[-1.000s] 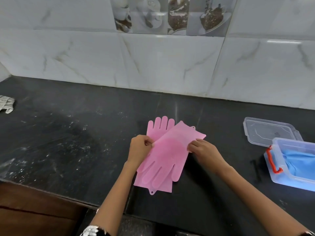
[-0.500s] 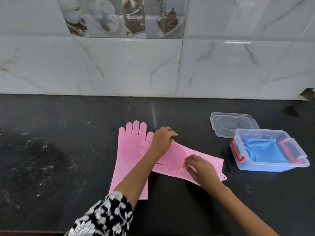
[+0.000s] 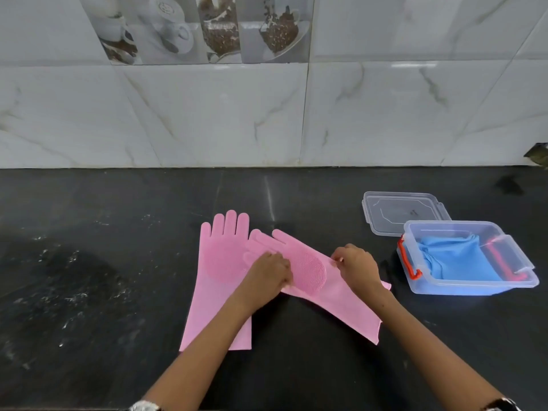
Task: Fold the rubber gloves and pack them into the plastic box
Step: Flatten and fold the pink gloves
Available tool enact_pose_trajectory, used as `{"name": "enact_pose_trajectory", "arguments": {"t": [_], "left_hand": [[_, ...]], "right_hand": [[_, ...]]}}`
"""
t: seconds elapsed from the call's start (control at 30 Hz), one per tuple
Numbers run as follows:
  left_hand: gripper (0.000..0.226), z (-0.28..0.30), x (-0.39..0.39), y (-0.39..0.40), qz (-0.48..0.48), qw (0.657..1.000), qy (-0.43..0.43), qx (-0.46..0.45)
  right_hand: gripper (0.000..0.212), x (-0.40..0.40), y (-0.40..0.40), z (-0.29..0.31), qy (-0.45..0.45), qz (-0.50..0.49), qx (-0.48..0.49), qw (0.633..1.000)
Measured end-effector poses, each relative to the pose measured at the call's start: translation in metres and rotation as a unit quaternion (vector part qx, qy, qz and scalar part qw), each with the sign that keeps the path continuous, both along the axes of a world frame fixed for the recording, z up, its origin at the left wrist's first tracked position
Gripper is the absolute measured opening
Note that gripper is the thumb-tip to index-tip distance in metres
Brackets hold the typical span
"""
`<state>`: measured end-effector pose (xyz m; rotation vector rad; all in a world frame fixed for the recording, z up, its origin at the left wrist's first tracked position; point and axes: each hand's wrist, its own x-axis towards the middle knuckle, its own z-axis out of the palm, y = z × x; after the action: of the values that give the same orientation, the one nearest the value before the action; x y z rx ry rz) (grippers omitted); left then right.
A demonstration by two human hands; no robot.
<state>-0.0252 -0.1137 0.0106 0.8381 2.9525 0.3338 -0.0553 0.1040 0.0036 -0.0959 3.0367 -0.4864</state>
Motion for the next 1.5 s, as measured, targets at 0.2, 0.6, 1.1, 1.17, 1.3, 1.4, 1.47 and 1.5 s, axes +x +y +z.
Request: {"name": "enact_pose_trajectory", "arguments": {"t": [0.2,0.6,1.1,1.17,1.3,1.4,1.47,1.5], "left_hand": [[0.024,0.022,-0.044,0.014,-0.042,0.989,0.140,-0.019],[0.032,-0.019,0.010,0.033,0.397,0.842,-0.086,0.355],[0.012,-0.019,-0.016,0.061,0.358,0.841,-0.074,0.399],[0.008,-0.022,-0.013,0.064,0.359,0.841,-0.072,0.397],[0.009,-0.026,-0.009,0.062,0.366,0.840,-0.070,0.393],[0.011,-0.025,-0.008,0.062,0.368,0.842,-0.075,0.388],[0.011,-0.024,-0.009,0.062,0.366,0.844,-0.075,0.385],[0.011,-0.024,-0.009,0.062,0.363,0.846,-0.073,0.384]], "right_hand": [[0.019,0.038,0.014,-0.010,-0.002,-0.146,-0.042,0.988],[0.026,0.002,0.001,-0.011,-0.003,-0.165,-0.156,0.974],[0.022,-0.008,0.020,-0.013,0.027,-0.222,-0.156,0.962],[0.022,-0.007,0.019,-0.014,0.032,-0.217,-0.163,0.962],[0.023,-0.003,0.019,-0.016,0.039,-0.220,-0.178,0.958],[0.024,0.001,0.020,-0.018,0.052,-0.220,-0.183,0.957],[0.023,0.002,0.020,-0.016,0.053,-0.217,-0.182,0.958],[0.023,0.003,0.020,-0.015,0.052,-0.212,-0.175,0.960]]}}
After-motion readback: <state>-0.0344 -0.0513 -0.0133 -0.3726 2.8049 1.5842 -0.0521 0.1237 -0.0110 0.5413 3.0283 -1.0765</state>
